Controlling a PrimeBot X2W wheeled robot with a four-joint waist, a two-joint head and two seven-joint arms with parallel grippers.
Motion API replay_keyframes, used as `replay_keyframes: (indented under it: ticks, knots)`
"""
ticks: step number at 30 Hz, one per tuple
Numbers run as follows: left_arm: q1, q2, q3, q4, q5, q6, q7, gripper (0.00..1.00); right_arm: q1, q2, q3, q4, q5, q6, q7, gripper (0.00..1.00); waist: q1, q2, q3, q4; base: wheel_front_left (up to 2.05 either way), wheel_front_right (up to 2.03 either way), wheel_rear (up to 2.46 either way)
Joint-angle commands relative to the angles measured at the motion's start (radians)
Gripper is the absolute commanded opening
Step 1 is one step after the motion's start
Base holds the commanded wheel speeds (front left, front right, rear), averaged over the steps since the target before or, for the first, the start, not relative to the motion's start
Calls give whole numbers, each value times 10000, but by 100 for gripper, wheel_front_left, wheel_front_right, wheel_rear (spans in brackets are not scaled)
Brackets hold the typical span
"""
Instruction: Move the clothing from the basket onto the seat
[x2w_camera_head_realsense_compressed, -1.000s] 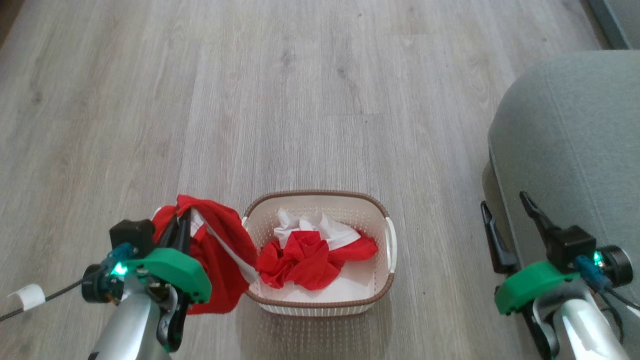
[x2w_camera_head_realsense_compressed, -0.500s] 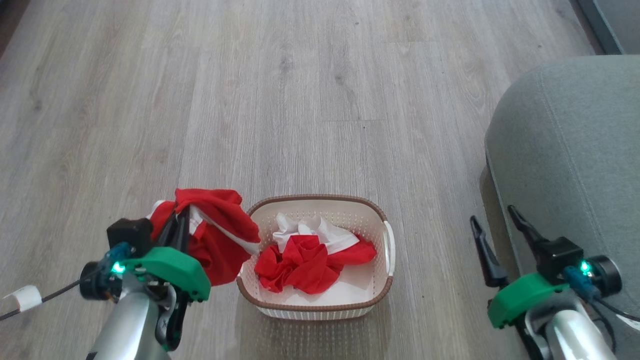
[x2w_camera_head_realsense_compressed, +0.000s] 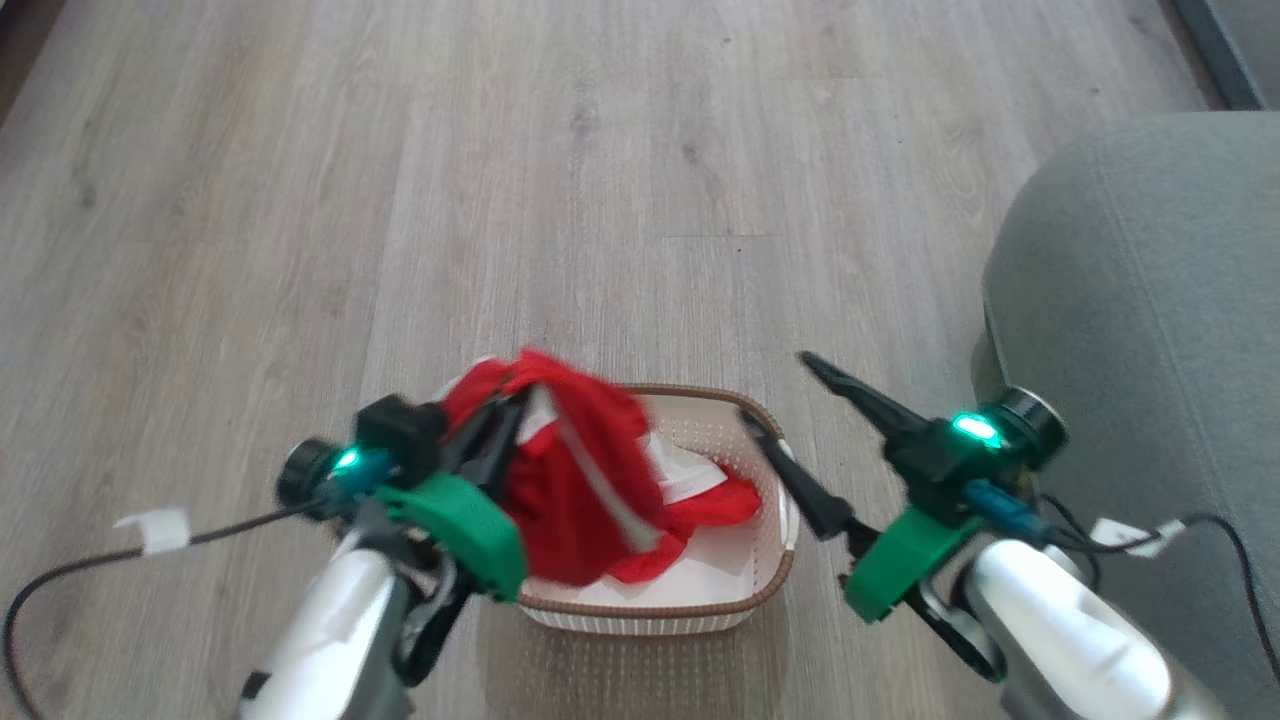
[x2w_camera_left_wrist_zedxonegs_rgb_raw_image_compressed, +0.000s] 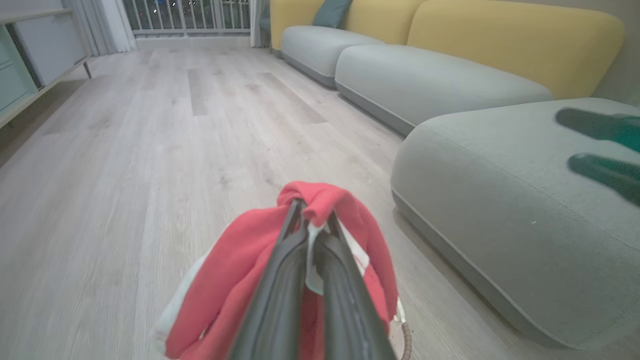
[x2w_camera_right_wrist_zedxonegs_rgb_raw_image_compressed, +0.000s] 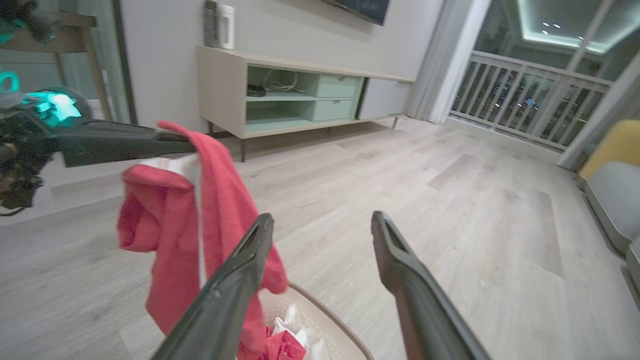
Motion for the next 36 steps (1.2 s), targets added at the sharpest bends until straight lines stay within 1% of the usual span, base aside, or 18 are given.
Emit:
replay_keyframes:
  ticks: [1, 5, 8, 12, 14, 15, 16, 17, 20, 21, 22, 23, 24, 25, 30, 32, 33, 36]
  knots:
    - [-699, 199, 128, -651, 52, -65, 82, 0, -455, -166, 424, -333, 116, -4, -93, 100, 0, -1, 24, 72, 0, 0, 0]
    - [-778, 212, -746, -1526, -49, -142, 504, 0, -1155, -340, 1564, -269, 475, -4, -93, 100, 0, -1, 31, 220, 0, 0, 0]
    - [-809, 287, -1448, -2194, -221, -167, 741, 0, -1583, -451, 2128, -89, 633, -4, -93, 100, 0, -1, 9, 314, 0, 0, 0]
    - [-899, 557, -2389, -3050, -743, -175, 893, 0, -1953, -605, 2720, 318, 922, -4, -93, 100, 0, -1, -3, 413, 0, 0, 0]
    - [-959, 754, -2674, -3319, -1036, -177, 884, 0, -2061, -672, 3118, 649, 1166, -4, -93, 100, 0, -1, -10, 444, 0, 0, 0]
    - [-992, 854, -2769, -3400, -1140, -177, 867, 0, -2103, -677, 3299, 793, 1373, -4, -93, 75, 0, -1, -15, 452, 0, 0, 0]
    - [-1007, 923, -2844, -3465, -1272, -177, 833, 0, -2136, -668, 3462, 905, 1629, -4, -93, 17, 0, -1, -15, 457, 0, 0, 0]
    - [-1023, 986, -2898, -3505, -1383, -178, 797, 0, -2163, -676, 3633, 996, 1904, -4, -93, 0, 0, -1, -19, 460, 0, 0, 0]
    - [-1030, 1140, -2967, -3504, -1577, -178, 675, 0, -2294, -718, 3858, 1085, 2575, -4, -93, 0, 0, -1, 3, 432, 0, 0, 0]
    - [-1014, 1177, -2959, -3470, -1621, -178, 626, 12, -2328, -738, 3849, 1076, 2724, -4, -93, 0, 0, -1, 17, 411, 0, 0, 0]
    - [-998, 1209, -2941, -3426, -1652, -178, 563, 38, -2353, -760, 3809, 1052, 2845, -4, -93, 0, 0, -1, 31, 383, 0, 0, 0]
    - [-986, 1257, -2921, -3363, -1635, -174, 500, 57, -2379, -797, 3744, 1029, 2913, -4, -93, 0, 0, -1, 48, 344, 0, 0, 0]
    - [-957, 1280, -2896, -3286, -1649, -167, 436, 93, -2385, -831, 3640, 1009, 2960, -4, -93, 0, 0, -1, 63, 301, 0, 0, 0]
    - [-918, 1285, -2859, -3198, -1681, -149, 366, 100, -2377, -866, 3538, 995, 3004, -4, -93, 0, 0, -1, 76, 247, 0, 0, 0]
    - [-671, 1284, -2767, -2629, -1629, 26, -129, 100, -2313, -1080, 2841, 850, 2981, -4, -93, 0, 0, -1, 201, -326, 0, 0, 0]
    - [-564, 1166, -2837, -2417, -1660, 26, -292, 100, -2247, -1181, 2463, 755, 2918, -4, -93, 0, 0, -1, 304, -647, 0, 0, 0]
    - [-564, 1166, -2837, -2417, -1660, 26, -292, 100, -2247, -1181, 2463, 755, 2918, -4, -93, 0, 0, -1, 304, -647, 0, 0, 0]
    - [-503, 940, -3024, -2092, -1622, 1, -501, 100, -2070, -1322, 1893, 630, 2783, -4, -94, 0, 0, -1, 423, -1224, 0, 0, 0]
